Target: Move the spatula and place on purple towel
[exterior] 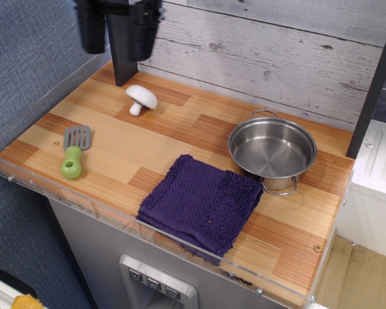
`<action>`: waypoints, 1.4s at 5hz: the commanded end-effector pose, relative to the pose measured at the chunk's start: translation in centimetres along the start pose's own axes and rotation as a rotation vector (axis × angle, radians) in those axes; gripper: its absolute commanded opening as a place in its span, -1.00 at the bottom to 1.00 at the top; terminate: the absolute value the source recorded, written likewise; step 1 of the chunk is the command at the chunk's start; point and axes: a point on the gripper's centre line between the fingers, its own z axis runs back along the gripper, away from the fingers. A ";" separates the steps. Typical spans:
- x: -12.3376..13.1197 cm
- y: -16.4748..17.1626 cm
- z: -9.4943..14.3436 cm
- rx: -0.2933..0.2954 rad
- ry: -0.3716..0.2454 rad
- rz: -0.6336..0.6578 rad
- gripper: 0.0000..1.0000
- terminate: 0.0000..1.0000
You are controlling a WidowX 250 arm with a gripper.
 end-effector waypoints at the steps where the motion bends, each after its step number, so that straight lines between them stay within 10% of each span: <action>1: -0.3 0.2 -3.3 0.074 -0.137 0.081 1.00 -1.00; 4: 1.0 1.5 -7.3 0.166 -0.171 0.063 1.00 -1.00; 7: -2.4 5.7 -8.4 0.102 -0.232 0.086 1.00 -1.00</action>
